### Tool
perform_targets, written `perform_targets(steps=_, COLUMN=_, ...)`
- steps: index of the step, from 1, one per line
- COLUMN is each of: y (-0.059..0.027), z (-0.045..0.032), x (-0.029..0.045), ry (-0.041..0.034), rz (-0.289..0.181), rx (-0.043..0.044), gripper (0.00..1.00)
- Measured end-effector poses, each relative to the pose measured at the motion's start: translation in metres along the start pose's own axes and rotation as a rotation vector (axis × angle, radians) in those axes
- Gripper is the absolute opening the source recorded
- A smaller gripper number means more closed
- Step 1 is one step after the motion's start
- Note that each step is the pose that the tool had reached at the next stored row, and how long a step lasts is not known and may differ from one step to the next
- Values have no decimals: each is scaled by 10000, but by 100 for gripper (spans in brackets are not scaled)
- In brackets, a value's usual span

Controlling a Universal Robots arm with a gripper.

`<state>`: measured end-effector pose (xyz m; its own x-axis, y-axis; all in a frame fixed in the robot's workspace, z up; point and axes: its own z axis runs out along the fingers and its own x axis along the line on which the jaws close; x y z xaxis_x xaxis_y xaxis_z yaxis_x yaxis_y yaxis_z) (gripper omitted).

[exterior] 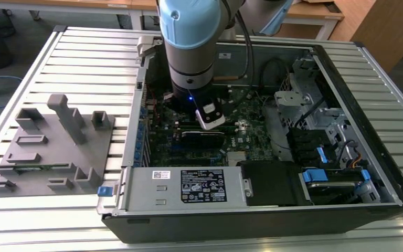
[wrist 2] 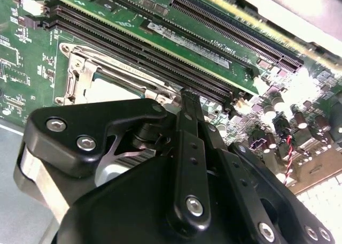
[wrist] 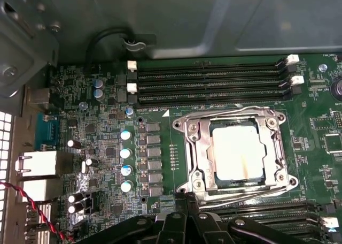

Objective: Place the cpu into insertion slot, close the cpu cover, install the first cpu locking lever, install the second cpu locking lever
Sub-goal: 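Install the second cpu locking lever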

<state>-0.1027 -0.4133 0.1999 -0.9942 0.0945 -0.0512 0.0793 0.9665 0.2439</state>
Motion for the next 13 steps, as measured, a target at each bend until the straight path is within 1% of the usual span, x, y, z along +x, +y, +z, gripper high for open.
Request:
perform_targets(steps=7, y=-7, z=26, x=2, ry=1, rz=-1, rx=-10, gripper=11)
perform_targets(steps=13, y=-7, z=33, x=11, ry=4, rz=4, rx=-50, gripper=11)
